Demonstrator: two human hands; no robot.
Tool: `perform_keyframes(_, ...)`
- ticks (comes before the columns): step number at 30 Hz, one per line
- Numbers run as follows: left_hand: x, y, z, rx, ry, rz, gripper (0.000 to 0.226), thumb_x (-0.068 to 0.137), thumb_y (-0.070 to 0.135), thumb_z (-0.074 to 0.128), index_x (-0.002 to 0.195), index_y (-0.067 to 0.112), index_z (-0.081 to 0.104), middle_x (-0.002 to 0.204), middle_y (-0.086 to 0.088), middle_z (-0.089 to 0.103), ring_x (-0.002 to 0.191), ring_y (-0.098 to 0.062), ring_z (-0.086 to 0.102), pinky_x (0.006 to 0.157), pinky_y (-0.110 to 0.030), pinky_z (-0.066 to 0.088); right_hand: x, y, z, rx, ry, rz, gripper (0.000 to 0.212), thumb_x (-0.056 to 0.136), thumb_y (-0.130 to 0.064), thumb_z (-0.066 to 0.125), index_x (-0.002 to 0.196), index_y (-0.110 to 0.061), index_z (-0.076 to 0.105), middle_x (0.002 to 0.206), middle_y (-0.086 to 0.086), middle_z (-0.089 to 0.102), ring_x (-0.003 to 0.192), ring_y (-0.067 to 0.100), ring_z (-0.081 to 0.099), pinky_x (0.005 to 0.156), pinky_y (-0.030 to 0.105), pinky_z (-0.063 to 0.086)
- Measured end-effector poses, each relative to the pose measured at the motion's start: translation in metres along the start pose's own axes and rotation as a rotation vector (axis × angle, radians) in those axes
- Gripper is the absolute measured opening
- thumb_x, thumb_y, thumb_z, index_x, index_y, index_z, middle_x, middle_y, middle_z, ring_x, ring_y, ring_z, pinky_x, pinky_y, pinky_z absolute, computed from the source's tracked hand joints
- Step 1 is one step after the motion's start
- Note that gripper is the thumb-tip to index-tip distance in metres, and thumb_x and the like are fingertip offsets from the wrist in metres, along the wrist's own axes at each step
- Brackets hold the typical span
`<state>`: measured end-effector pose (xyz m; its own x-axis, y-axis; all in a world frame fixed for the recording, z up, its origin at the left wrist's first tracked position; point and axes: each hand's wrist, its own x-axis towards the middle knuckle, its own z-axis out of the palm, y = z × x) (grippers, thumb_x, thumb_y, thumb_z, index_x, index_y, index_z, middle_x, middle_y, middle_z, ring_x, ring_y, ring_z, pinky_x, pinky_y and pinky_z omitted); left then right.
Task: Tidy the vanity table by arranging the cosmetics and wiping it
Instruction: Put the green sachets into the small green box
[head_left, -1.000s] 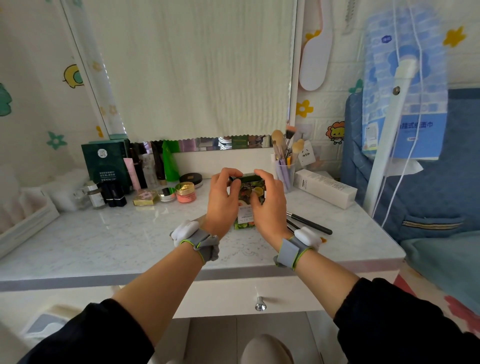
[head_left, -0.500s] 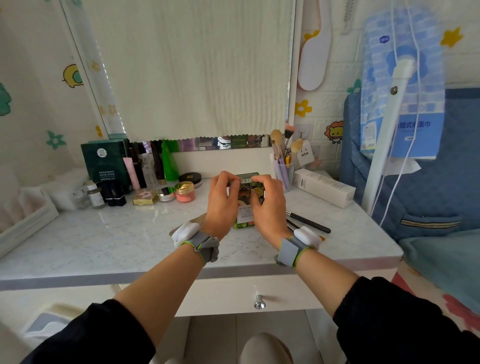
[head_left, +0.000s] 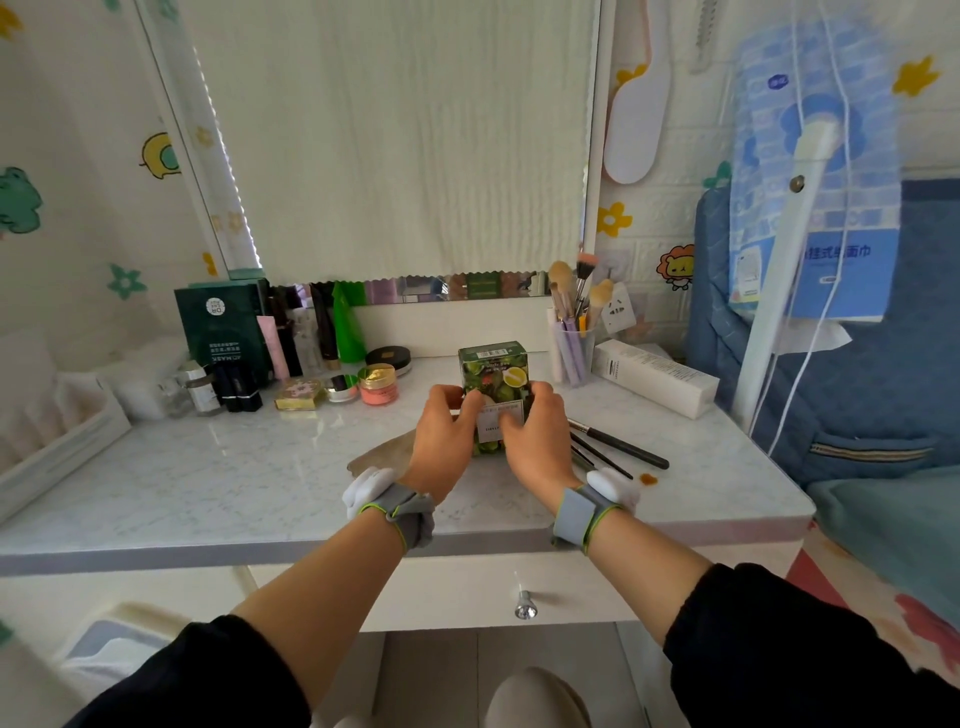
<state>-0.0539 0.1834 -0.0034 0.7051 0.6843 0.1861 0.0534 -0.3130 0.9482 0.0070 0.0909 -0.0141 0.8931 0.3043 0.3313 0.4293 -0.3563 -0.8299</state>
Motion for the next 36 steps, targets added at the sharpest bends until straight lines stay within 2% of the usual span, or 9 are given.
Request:
perform_keyframes(3, 0.006, 0.004, -0.001, -0.030, 0.015, -0.009, 0.025, 0.099, 0.032, 0.044, 0.118, 0.016, 0.047, 0.112, -0.001, 0.057, 0.088, -0.012, 0.060, 0.063, -0.024, 0.053, 0.006, -0.004, 0.002, -0.010, 0.003, -0.014, 0.039, 0.090, -0.017, 0.056, 0.128, -0.011, 0.046, 0.119, 0.012, 0.050, 0.108, 0.032, 0.052, 0.091, 0.046, 0.048)
perform_keyframes(6, 0.016, 0.009, -0.004, -0.031, 0.028, 0.015, 0.026, 0.100, 0.029, 0.043, 0.123, 0.016, 0.047, 0.112, 0.001, 0.057, 0.086, -0.012, 0.061, 0.060, -0.023, 0.054, 0.016, -0.012, 0.005, -0.015, 0.014, -0.046, 0.038, 0.092, -0.015, 0.055, 0.128, -0.010, 0.046, 0.119, 0.013, 0.051, 0.107, 0.031, 0.053, 0.090, 0.042, 0.048)
perform_keyframes(9, 0.034, 0.011, -0.009, -0.029, 0.051, 0.060, 0.028, 0.100, 0.024, 0.043, 0.126, 0.014, 0.047, 0.115, -0.002, 0.056, 0.095, -0.017, 0.061, 0.070, -0.031, 0.057, 0.031, -0.022, 0.012, -0.019, 0.014, -0.066, 0.035, 0.094, -0.014, 0.054, 0.129, -0.010, 0.046, 0.121, 0.013, 0.051, 0.109, 0.029, 0.053, 0.087, 0.036, 0.049)
perform_keyframes(11, 0.050, 0.010, -0.012, -0.022, 0.057, 0.075, 0.029, 0.100, 0.022, 0.043, 0.128, 0.014, 0.048, 0.119, -0.005, 0.055, 0.102, -0.019, 0.060, 0.079, -0.034, 0.057, 0.041, -0.028, 0.018, -0.010, 0.014, -0.087, 0.034, 0.095, -0.014, 0.053, 0.128, -0.011, 0.046, 0.122, 0.012, 0.052, 0.110, 0.030, 0.055, 0.088, 0.038, 0.051)
perform_keyframes(13, 0.066, 0.008, -0.018, 0.006, 0.068, 0.081, 0.031, 0.099, 0.024, 0.044, 0.128, 0.016, 0.048, 0.122, -0.010, 0.054, 0.106, -0.023, 0.060, 0.085, -0.042, 0.057, 0.053, -0.033, 0.026, -0.005, 0.006, -0.102, 0.035, 0.095, -0.013, 0.053, 0.129, -0.011, 0.047, 0.124, 0.012, 0.053, 0.112, 0.030, 0.055, 0.090, 0.040, 0.051)
perform_keyframes(19, 0.116, 0.006, -0.031, 0.065, 0.071, 0.079, 0.035, 0.098, 0.012, 0.040, 0.132, 0.013, 0.046, 0.123, -0.013, 0.057, 0.109, -0.028, 0.060, 0.086, -0.045, 0.057, 0.091, -0.044, 0.053, -0.008, -0.060, -0.126, 0.041, 0.094, -0.010, 0.053, 0.134, -0.011, 0.045, 0.128, 0.010, 0.055, 0.115, 0.029, 0.055, 0.094, 0.040, 0.049)
perform_keyframes(26, 0.167, 0.000, -0.039, 0.219, 0.085, 0.086, 0.033, 0.098, 0.014, 0.042, 0.130, 0.013, 0.048, 0.120, -0.009, 0.061, 0.102, -0.029, 0.065, 0.080, -0.043, 0.058, 0.131, -0.044, 0.090, -0.001, -0.113, -0.110, 0.045, 0.094, -0.008, 0.052, 0.137, -0.011, 0.043, 0.131, 0.012, 0.053, 0.118, 0.031, 0.053, 0.098, 0.042, 0.047)
perform_keyframes(36, 0.221, -0.027, -0.044, 0.364, 0.015, 0.040, 0.032, 0.096, 0.013, 0.042, 0.126, 0.012, 0.050, 0.119, -0.014, 0.064, 0.106, -0.033, 0.063, 0.089, -0.048, 0.054, 0.162, -0.034, 0.127, -0.005, -0.174, -0.050, 0.047, 0.093, -0.005, 0.051, 0.138, -0.008, 0.041, 0.134, 0.016, 0.050, 0.122, 0.032, 0.050, 0.101, 0.041, 0.045)
